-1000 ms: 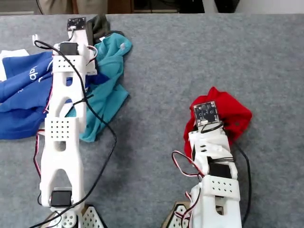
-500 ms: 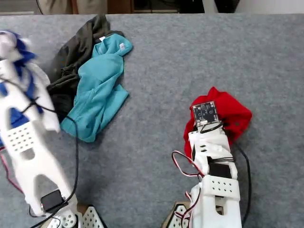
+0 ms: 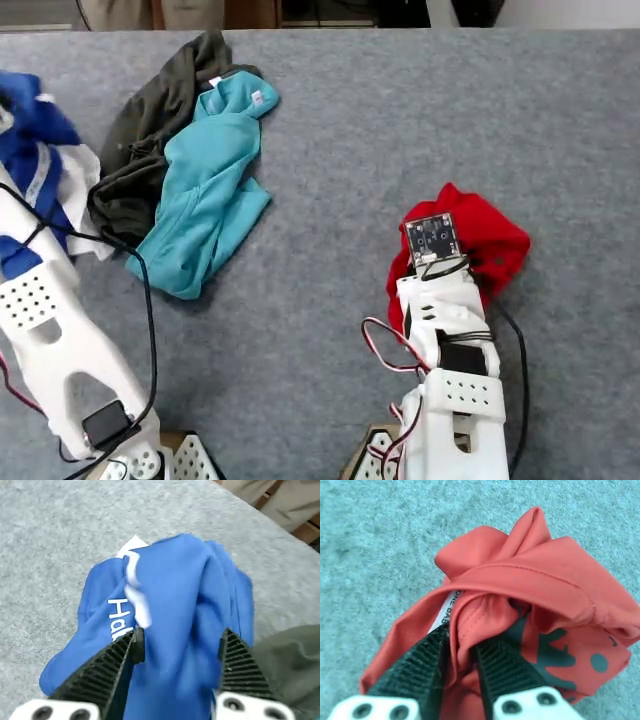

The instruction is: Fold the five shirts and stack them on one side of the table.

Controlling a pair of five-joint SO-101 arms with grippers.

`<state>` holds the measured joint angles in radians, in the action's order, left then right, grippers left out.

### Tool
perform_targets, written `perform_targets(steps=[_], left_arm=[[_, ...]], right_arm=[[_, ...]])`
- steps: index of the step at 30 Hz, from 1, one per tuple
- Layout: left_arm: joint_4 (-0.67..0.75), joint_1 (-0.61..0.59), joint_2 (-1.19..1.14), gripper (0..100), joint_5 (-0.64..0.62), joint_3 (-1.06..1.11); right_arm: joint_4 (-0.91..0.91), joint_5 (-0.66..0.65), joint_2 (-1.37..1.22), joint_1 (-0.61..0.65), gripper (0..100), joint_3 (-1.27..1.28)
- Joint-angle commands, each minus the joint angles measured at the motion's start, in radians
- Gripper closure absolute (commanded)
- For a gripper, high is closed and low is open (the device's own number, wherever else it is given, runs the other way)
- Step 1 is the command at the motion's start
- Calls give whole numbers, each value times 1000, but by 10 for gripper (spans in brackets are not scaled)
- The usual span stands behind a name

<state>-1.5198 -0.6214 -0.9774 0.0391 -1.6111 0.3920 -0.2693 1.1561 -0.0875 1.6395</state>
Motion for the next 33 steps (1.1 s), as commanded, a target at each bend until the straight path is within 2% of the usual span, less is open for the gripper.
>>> perform_targets(steps=[1, 13, 17, 21, 23, 25, 28, 31, 33], left_arm=[[-68, 41, 125, 742, 35, -61], [-186, 89, 414, 747, 288, -57], [-239, 180, 404, 743, 256, -49], [-239, 308, 355, 732, 296, 146], [-238, 374, 331, 726, 250, 233], [-198, 430, 302, 725, 199, 305], [-43, 485, 216, 729, 144, 397], [84, 508, 107, 729, 104, 471], [103, 506, 38, 729, 100, 482]], right_arm=[[2, -5, 4, 18, 996, -1], [3, -8, 4, 18, 996, -1], [3, -8, 4, 18, 996, -1], [3, -8, 4, 18, 996, -1], [2, -8, 4, 18, 996, -1], [2, -8, 4, 18, 996, -1], [2, -8, 4, 18, 996, -1], [2, -9, 4, 16, 996, 1], [0, -9, 4, 16, 996, 1]])
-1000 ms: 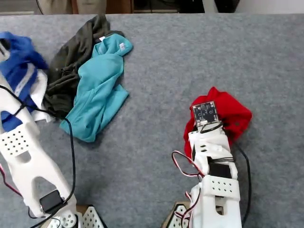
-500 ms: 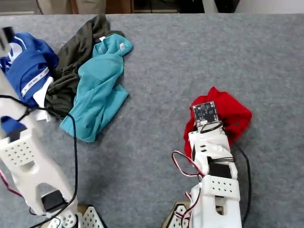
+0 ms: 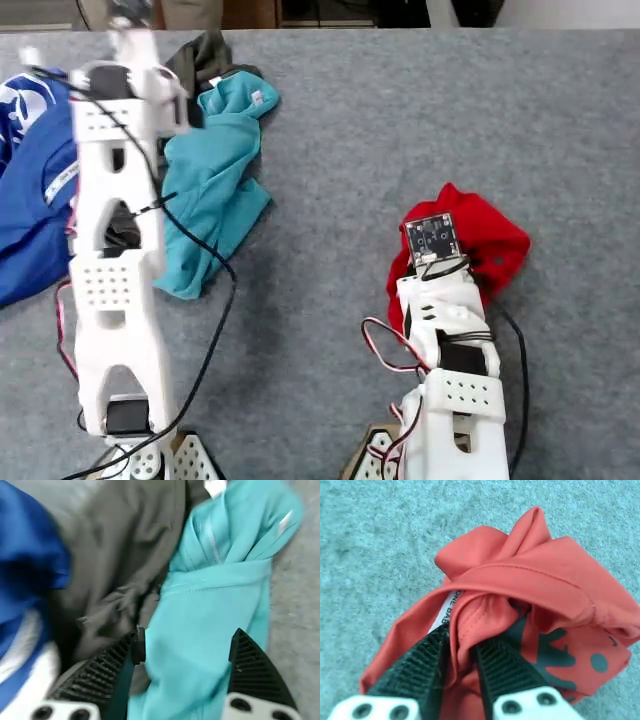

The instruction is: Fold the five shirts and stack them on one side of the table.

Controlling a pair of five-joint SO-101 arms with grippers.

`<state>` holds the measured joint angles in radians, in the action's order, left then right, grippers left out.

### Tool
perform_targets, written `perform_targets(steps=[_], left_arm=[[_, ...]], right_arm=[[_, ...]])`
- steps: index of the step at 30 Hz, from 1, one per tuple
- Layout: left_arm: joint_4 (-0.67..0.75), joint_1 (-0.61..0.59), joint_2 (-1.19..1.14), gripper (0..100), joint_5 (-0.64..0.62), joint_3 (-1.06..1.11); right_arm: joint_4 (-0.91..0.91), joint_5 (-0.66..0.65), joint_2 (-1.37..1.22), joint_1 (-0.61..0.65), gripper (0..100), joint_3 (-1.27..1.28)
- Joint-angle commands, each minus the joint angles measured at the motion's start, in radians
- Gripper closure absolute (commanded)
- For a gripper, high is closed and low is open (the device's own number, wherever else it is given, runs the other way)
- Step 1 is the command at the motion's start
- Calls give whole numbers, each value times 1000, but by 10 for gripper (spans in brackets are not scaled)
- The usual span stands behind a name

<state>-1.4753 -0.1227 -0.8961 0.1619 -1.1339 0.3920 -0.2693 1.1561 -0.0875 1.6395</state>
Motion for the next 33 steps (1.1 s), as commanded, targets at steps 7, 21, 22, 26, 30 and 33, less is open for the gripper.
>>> perform_targets(steps=[7, 21, 22, 26, 30, 33], left_arm=[[-34, -26, -174, 821, 187, -32], [-54, -124, -148, 981, 38, -549], [-34, -132, -128, 981, 21, -546], [11, -198, 54, 981, -51, -535], [98, -287, 225, 981, -110, -534], [189, -370, 325, 981, -109, -534]], right_arm=[[0, -9, 4, 16, 996, 1], [0, -9, 4, 16, 996, 1], [0, -9, 4, 16, 996, 1], [2, -8, 4, 15, 996, 1], [2, -8, 4, 15, 996, 1], [5, -8, 4, 16, 996, 1]])
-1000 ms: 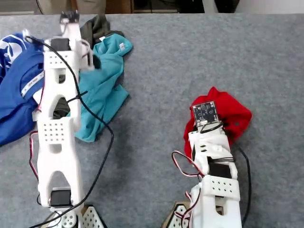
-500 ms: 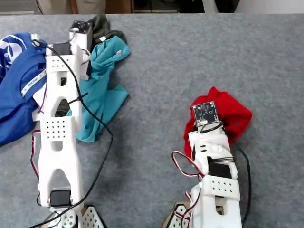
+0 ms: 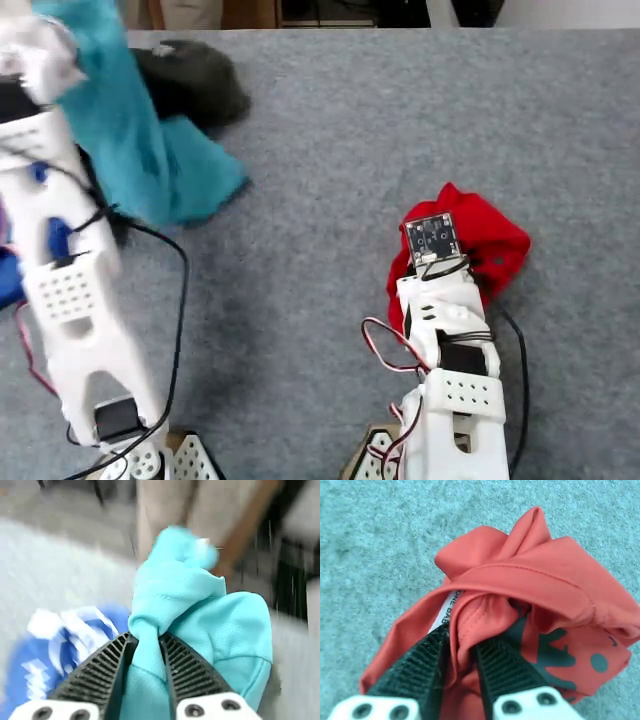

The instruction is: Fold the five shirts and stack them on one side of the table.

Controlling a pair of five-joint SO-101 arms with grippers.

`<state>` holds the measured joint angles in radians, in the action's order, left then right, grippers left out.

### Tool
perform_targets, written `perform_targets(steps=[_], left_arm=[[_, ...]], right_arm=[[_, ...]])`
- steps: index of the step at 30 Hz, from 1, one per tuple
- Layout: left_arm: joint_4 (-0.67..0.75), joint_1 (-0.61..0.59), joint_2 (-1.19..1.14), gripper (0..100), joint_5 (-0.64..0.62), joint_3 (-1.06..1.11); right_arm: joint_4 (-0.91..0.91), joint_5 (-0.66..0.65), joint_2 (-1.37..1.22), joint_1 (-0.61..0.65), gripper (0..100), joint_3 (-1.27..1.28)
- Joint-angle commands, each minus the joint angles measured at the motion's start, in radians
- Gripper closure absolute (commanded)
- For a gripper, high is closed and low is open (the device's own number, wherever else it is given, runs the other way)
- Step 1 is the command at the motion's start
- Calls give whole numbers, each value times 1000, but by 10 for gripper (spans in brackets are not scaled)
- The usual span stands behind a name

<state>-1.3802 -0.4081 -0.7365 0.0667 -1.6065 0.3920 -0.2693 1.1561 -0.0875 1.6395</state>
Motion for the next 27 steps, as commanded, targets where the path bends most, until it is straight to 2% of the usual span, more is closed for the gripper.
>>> perform_targets(steps=[1, 7, 11, 17, 20, 23, 27], left_arm=[[118, -115, 193, 981, -14, -61], [241, -242, 162, 980, 29, -54], [207, -244, 68, 980, 95, -20], [26, -169, -22, 971, 109, -12], [-138, -117, -62, 873, 183, -11], [-267, -86, -96, 771, 109, -12], [-350, -54, -101, 747, 34, -20]], right_arm=[[6, -8, 4, 16, 996, 1], [6, -8, 4, 16, 996, 1], [6, -8, 4, 16, 996, 1], [5, -9, 4, 16, 996, 1], [5, -9, 4, 16, 996, 1], [3, -9, 4, 16, 996, 1], [3, -9, 4, 16, 996, 1]])
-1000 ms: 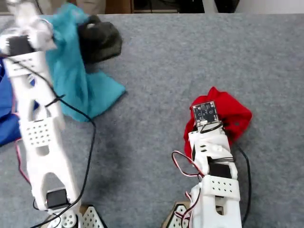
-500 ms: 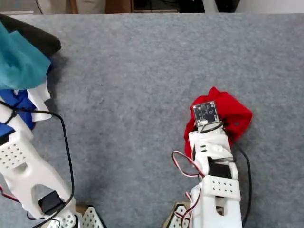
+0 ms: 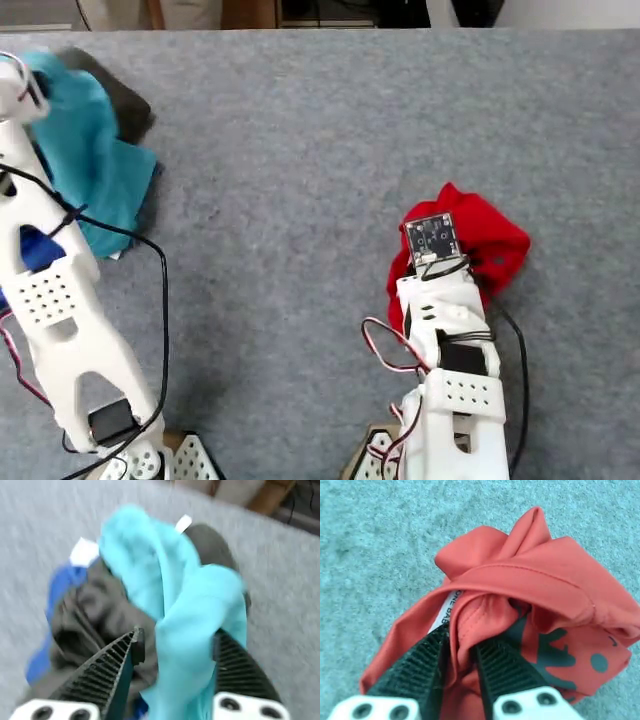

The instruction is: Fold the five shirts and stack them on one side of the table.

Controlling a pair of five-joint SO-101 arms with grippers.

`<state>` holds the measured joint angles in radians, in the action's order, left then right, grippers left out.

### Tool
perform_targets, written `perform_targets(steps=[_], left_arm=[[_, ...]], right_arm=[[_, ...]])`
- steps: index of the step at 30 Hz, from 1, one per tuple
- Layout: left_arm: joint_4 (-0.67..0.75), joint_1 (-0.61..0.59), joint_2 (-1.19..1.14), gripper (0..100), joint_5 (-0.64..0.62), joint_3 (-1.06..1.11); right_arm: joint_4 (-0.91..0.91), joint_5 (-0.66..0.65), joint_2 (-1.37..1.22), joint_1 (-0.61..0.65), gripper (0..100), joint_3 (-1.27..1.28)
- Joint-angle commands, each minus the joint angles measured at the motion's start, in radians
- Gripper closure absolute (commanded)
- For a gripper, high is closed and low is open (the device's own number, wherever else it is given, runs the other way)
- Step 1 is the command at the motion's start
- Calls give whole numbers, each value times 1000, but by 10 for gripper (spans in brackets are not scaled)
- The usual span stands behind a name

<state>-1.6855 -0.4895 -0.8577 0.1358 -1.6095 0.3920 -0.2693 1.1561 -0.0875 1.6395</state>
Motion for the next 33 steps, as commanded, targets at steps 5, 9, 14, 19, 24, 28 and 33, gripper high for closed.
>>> perform_targets(steps=[5, 9, 14, 19, 24, 28, 33], left_arm=[[-74, 51, 130, 747, -37, -18], [-74, 55, 303, 747, -35, -9], [-75, 46, 503, 747, -31, 0], [-75, -35, 680, 779, -34, 160], [-75, -203, 854, 829, -32, 471], [-75, -330, 989, 832, -32, 744], [-72, -414, 1129, 833, -29, 1074]], right_arm=[[3, -9, 4, 16, 996, 1], [3, -5, 4, 16, 996, 1], [8, -3, 12, 18, 996, -21], [173, -3, 12, 90, 996, -196], [342, -3, 4, 320, 996, -518], [370, -5, -4, 553, 997, -763], [453, 31, -90, 696, 997, -1179]])
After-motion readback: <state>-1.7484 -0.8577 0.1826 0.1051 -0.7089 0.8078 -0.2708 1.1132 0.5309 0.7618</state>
